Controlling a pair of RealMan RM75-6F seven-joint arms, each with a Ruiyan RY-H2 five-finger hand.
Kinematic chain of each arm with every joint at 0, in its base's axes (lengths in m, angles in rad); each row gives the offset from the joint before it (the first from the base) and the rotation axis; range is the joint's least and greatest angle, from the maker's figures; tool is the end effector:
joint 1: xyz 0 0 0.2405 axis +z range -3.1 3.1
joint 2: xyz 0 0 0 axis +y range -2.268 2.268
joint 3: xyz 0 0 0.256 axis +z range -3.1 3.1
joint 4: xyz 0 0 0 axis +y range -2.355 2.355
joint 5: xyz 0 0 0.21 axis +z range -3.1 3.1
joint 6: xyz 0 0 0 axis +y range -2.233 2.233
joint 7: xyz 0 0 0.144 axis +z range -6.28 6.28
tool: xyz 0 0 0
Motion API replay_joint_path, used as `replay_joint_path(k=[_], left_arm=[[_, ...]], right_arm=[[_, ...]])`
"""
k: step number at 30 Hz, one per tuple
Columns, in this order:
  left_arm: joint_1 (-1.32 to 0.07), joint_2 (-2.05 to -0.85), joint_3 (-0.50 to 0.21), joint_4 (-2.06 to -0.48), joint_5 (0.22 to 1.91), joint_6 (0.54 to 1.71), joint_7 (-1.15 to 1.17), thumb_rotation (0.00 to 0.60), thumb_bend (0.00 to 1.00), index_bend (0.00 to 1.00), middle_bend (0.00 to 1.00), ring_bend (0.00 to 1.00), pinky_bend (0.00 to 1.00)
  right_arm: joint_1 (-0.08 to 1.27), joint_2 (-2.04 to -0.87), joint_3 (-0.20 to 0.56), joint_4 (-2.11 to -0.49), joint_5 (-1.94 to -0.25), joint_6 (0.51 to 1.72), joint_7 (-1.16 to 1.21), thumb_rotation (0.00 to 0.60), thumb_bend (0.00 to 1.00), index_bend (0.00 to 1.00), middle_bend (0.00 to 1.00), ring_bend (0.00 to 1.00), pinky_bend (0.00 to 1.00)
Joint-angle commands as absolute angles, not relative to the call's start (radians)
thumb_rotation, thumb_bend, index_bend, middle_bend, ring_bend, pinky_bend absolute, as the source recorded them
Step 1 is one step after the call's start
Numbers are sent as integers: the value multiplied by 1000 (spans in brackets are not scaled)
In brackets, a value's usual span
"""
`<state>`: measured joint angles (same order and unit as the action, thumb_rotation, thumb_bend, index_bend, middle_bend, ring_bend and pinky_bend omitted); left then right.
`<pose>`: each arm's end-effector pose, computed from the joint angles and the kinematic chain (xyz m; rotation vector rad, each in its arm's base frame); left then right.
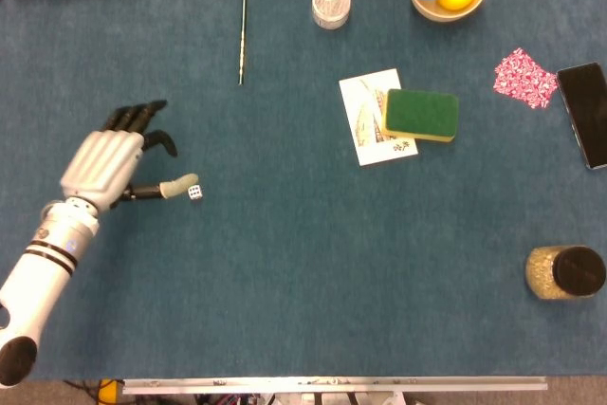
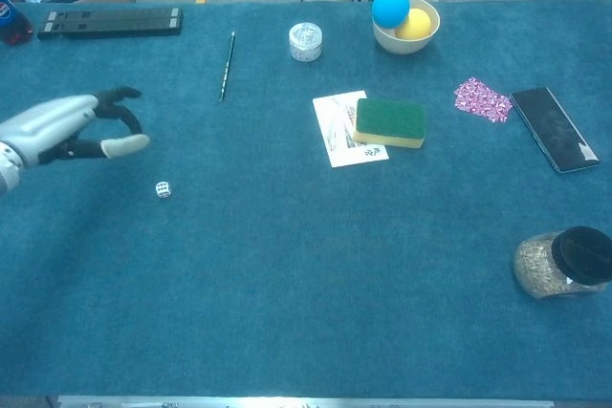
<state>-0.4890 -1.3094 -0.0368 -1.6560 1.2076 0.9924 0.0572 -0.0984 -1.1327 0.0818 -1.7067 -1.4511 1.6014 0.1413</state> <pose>-0.2413 0.2681 0.0341 -1.7215 -1.3042 -0.8426 -0.3183 -0.1286 0.1691 1.0617 -1.0798 1.0171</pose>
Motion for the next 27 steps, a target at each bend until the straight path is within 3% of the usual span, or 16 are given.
replay_joint_path(k=[1, 8, 19, 27], left_arm=[[-448, -1276, -59, -1676, 1214, 1066, 16, 147, 36, 314, 43, 0, 0], [-345, -1204, -67, -1709, 1250, 1234, -52, 189, 36, 219, 45, 0, 0], [-172, -1140, -29, -1745, 1344, 1480, -93, 219, 36, 217, 60, 0, 0], [-108, -1133, -19, -1773, 1380, 1549, -113, 224, 36, 221, 65, 0, 0]], right_arm=[[-98, -1133, 83, -1706, -1450, 1602, 140, 600, 288, 320, 215, 105, 183], [-99, -1132, 85, -1709, -1449, 1606, 135, 600, 288, 320, 215, 105, 183], [-86, -1135, 86, -1735, -1463, 1599, 111, 600, 288, 320, 215, 105, 183], [-77, -1145, 83, -1740, -1463, 1585, 95, 600, 288, 320, 215, 105, 183]])
